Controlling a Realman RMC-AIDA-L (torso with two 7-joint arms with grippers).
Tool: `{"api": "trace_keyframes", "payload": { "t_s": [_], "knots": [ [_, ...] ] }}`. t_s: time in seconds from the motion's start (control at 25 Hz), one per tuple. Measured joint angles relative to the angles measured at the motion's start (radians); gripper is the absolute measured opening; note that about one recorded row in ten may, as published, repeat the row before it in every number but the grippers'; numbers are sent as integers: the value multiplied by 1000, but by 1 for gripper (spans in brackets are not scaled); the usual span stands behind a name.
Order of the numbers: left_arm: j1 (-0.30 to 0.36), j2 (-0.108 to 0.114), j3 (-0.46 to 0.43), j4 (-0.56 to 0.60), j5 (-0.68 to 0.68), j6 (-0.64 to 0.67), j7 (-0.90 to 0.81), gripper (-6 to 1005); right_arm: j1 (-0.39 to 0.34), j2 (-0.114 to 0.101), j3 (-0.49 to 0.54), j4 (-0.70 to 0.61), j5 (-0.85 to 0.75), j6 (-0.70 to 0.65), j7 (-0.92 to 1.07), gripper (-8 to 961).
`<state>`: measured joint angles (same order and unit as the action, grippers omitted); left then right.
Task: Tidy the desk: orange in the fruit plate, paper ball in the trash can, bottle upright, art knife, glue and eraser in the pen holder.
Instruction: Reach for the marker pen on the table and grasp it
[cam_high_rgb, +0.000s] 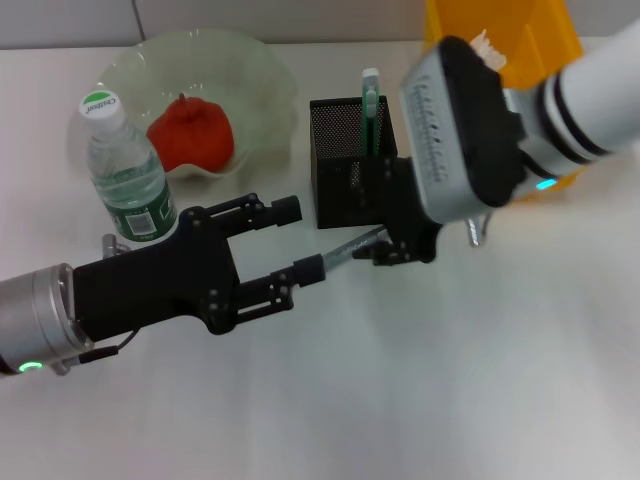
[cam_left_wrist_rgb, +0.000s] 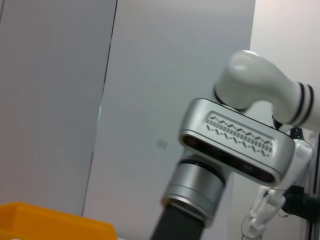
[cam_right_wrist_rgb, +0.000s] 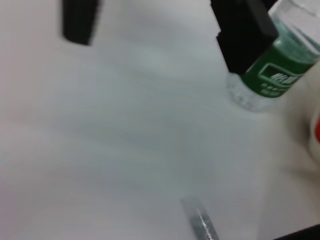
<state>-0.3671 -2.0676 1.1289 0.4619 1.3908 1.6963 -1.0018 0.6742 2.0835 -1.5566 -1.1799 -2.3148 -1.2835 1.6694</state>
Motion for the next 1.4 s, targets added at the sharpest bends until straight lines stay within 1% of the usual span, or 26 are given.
{"api": "trace_keyframes", "payload": {
  "t_s": [0.12, 0.16, 0.2, 0.32, 0.36, 0.4, 0.48, 0.52, 0.56, 0.6, 0.68, 0.72, 0.76, 0.8, 0.84, 0.92, 0.96, 1.0, 1.12, 1.16, 1.2, 1.28, 1.32, 1.36, 1.4],
  "knots": [
    [1, 1, -11, -1, 0, 4, -6, 660, -91, 3, 27, -110, 10, -9, 17, 407],
    [2, 1, -13, -1, 0, 4, -7, 660, -146, 7, 63, -177, 48, -28, 17, 407],
    [3, 1, -16, -2, 0, 4, -7, 660, -146, 7, 63, -177, 48, -28, 17, 407],
    [4, 1, -28, -4, -1, 5, -6, 660, -226, 9, 120, -260, 152, -72, 12, 407],
    [6, 1, -33, -5, -1, 5, -5, 660, -269, 9, 157, -291, 221, -95, 10, 407],
    [8, 1, -39, -6, -1, 7, -3, 660, -269, 9, 157, -291, 221, -95, 10, 407],
    [8, 1, -39, -6, -1, 7, -3, 660, -311, 9, 207, -310, 292, -125, 1, 406],
    [11, 1, -46, -6, -1, 16, -4, 660, -333, 9, 236, -315, 337, -145, -7, 406],
    [14, 1, -48, -6, -1, 22, -6, 660, -369, 9, 288, -316, 423, -185, -26, 406],
    [17, 1, -48, -6, -1, 24, -7, 660, -369, 9, 288, -316, 423, -185, -26, 406],
    [17, 1, -48, -6, -1, 24, -7, 660, -411, 8, 352, -298, 546, -237, -62, 406],
    [23, 1, -49, -5, -1, 26, -8, 660, -433, 7, 386, -277, 617, -266, -84, 406],
    [24, 1, -49, -4, -1, 26, -9, 660, -471, 3, 448, -209, 749, -330, -135, 406],
    [24, 1, -49, -3, -1, 26, -11, 660, -471, 3, 448, -209, 749, -330, -135, 406],
    [24, 1, -49, -2, -1, 26, -12, 660, -490, 1, 487, -153, 827, -373, -169, 406],
    [20, 1, -49, 0, -1, 26, -20, 660, -507, -1, 555, -29, 936, -472, -226, 406],
    [17, 1, -49, 1, -1, 26, -26, 660, -512, -2, 639, 118, 995, -578, -281, 406],
    [12, 1, -49, 2, -1, 25, -32, 660, -512, -2, 639, 118, 995, -578, -281, 406],
    [-3, 0, -48, 7, 0, 20, -51, 660, -507, -3, 761, 319, 1006, -714, -364, 407],
    [-15, 0, -45, 21, 5, 14, -74, 660, -509, -10, 822, 451, 988, -763, -430, 407],
    [-15, 0, -45, 21, 5, 14, -74, 660, -509, -10, 822, 451, 988, -763, -430, 407],
    [-22, 0, -40, 57, 20, 3, -126, 660, -528, -22, 867, 566, 942, -770, -501, 407],
    [-25, 1, -38, 105, 47, -13, -188, 660, -528, -22, 867, 566, 942, -770, -501, 407],
    [-28, 1, -36, 199, 109, -40, -314, 660, -539, -24, 885, 617, 912, -756, -526, 407],
    [-28, 1, -36, 199, 109, -40, -314, 660, -539, -24, 885, 617, 912, -756, -526, 407]
  ]
}}
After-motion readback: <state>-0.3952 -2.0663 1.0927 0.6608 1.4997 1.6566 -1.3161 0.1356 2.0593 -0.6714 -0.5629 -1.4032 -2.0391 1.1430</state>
